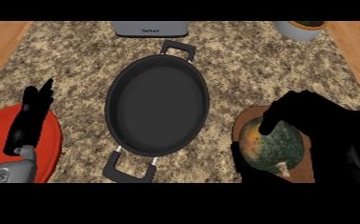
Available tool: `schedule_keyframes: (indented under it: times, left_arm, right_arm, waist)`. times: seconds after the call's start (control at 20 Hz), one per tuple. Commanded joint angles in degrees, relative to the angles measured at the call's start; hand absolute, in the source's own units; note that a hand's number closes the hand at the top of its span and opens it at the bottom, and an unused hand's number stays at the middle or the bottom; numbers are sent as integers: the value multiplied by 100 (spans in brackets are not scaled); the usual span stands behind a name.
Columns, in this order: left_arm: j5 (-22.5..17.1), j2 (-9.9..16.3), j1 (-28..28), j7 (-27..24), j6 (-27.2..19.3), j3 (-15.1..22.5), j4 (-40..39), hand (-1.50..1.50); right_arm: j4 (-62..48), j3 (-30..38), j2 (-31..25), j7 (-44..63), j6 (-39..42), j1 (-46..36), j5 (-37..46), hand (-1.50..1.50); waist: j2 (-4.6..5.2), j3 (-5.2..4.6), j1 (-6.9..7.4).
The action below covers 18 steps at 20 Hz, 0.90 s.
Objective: Pick the squash from the cutting board and place it in the pot
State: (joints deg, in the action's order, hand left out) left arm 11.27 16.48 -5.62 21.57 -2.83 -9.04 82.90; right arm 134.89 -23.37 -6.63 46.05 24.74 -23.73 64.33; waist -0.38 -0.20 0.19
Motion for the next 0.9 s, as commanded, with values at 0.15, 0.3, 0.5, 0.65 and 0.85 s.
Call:
schedule_keyframes:
  times: [0.15,0.3,0.5,0.65,0.85]
  left_arm:
    - [20,-83,-145,64,13,59,-52,0]
    - [-80,74,-43,-220,140,-125,-255,0]
    - [30,-69,-188,97,80,70,0,0]
    - [18,-47,111,169,94,45,394,0]
    - [105,-58,-277,19,-9,1,-76,0]
  right_arm:
    - [-1008,-191,647,1942,579,-2280,-715,150]
    - [-1847,-3,654,1943,80,-2639,-1040,150]
    - [-2930,-40,659,2000,-421,-3153,-1492,150]
    - [-3347,-217,660,1885,-644,-3035,-1800,150]
    - [-4030,-470,661,1724,-1493,-2766,-2059,150]
  waist:
    - [10,-3,83]
    - [34,4,86]
    - [37,10,108]
    - [30,16,111]
    - [53,15,84]
